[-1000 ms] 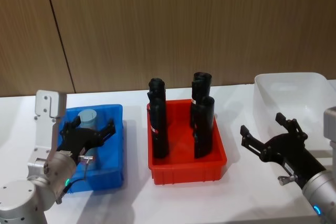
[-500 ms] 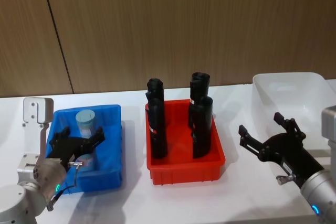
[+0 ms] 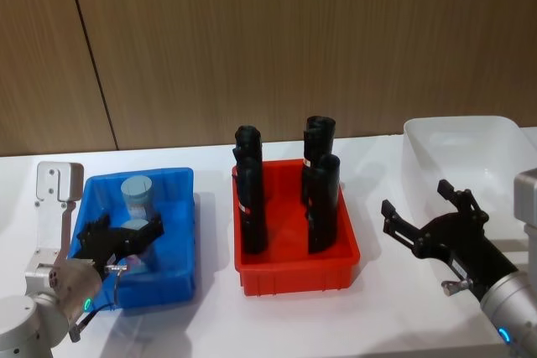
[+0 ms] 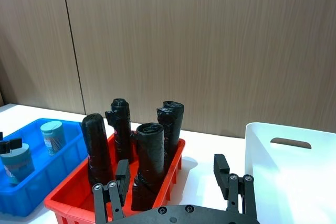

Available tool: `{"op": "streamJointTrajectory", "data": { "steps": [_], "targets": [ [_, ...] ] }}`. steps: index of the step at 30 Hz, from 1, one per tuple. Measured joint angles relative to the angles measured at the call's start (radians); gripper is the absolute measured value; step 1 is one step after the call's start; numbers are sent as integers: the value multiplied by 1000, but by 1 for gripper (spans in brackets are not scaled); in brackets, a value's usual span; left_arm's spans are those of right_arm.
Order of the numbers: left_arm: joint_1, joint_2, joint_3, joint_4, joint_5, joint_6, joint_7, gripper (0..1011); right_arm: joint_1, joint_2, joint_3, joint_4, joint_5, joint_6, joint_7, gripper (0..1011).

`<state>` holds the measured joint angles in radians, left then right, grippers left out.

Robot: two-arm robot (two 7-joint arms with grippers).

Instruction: Pick the cotton swabs from the blue box and place them into the white box.

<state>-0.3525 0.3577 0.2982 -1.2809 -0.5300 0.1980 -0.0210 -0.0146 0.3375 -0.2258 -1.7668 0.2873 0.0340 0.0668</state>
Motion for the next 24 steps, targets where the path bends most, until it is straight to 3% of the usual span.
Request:
{"op": "streamJointTrajectory", "data": {
  "steps": [24],
  "targets": [
    [-26,-10,-7,71,25,20,-39,1004,0,0,0,0,0,0,0,1002]
  ]
}}
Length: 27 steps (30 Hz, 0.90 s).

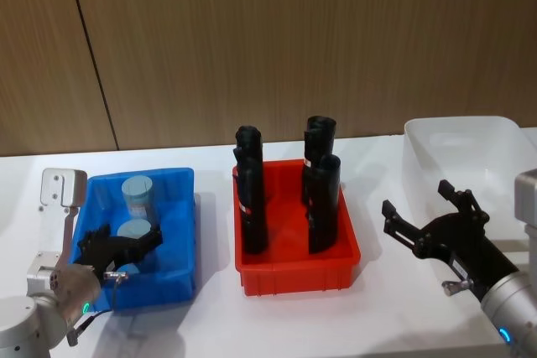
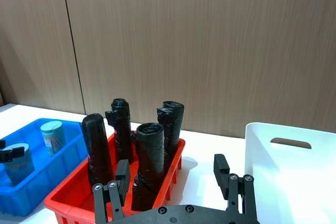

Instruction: Pick the cotton swabs from the blue box and place them into the white box.

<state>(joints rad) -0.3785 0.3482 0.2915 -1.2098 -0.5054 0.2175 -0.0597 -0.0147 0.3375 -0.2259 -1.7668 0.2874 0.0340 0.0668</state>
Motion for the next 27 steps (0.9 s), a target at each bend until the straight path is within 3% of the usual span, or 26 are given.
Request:
{"op": "streamJointTrajectory", "data": {
  "steps": [7,19,27],
  "targets": [
    [-6,-4,0,19,5,1,-15,985,0,0,0,0,0,0,0,1002],
    [-14,-9,-2,45,7,4,-28,677,0,0,0,0,0,0,0,1002],
    [-14,-10,-3,48,13,4,-28,668,0,0,0,0,0,0,0,1002]
  ]
}}
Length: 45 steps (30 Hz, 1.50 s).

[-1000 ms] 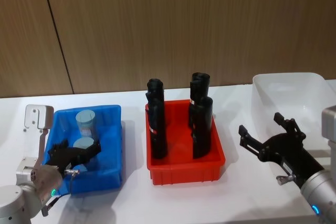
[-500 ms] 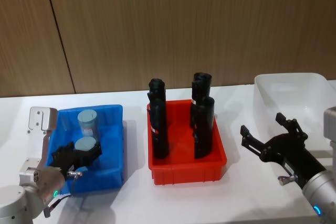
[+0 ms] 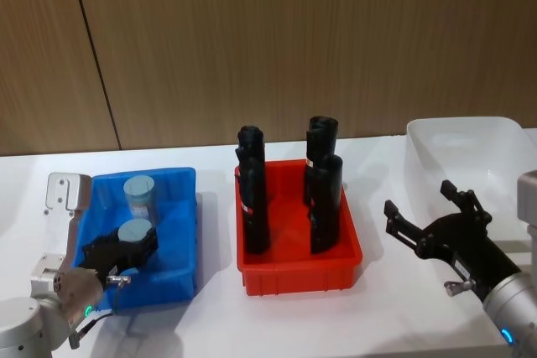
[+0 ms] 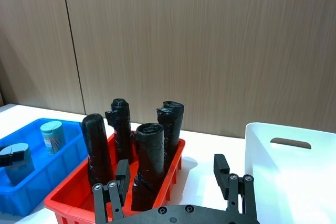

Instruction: Pick the cotton swabs from the blue box and place them into the white box.

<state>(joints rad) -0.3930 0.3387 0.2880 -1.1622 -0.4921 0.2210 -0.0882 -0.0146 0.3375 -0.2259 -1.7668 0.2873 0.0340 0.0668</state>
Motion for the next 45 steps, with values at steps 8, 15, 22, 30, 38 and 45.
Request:
{"op": "streamJointTrajectory", "data": {
  "steps": [8,15,22,30,38,45],
  "targets": [
    [6,8,-2,-40,36,2,3,669,0,0,0,0,0,0,0,1002],
    [10,26,-7,-152,97,7,-28,669,0,0,0,0,0,0,0,1002],
    [8,35,-9,-226,123,8,-73,669,0,0,0,0,0,0,0,1002],
    [-8,40,-12,-302,128,-2,-164,669,0,0,0,0,0,0,0,1002],
    [-25,36,-12,-330,106,-18,-247,669,0,0,0,0,0,0,0,1002],
    [-51,22,-7,-333,67,-36,-343,669,0,0,0,0,0,0,0,1002]
  ]
}}
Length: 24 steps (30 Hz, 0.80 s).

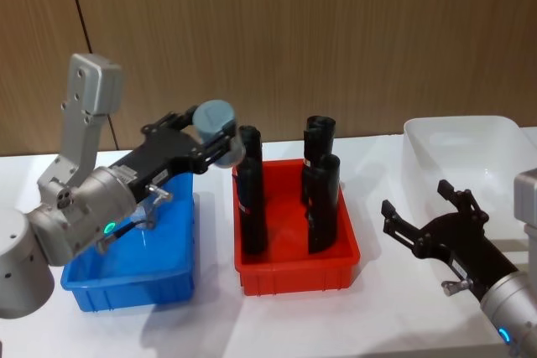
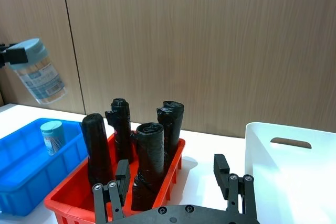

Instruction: Pick the cotton swabs from the blue box and place them into the white box.

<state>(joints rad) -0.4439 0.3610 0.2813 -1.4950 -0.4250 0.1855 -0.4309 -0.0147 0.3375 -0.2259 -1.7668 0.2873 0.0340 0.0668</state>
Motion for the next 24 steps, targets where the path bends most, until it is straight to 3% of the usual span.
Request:
{"op": "streamJointTrajectory", "data": {
  "steps": [8,24],
  "targets": [
    [-34,-26,10,34,-66,-10,-100,669,0,0,0,0,0,0,0,1002],
    [-124,-90,36,137,-137,32,-195,669,0,0,0,0,0,0,0,1002]
  ]
}}
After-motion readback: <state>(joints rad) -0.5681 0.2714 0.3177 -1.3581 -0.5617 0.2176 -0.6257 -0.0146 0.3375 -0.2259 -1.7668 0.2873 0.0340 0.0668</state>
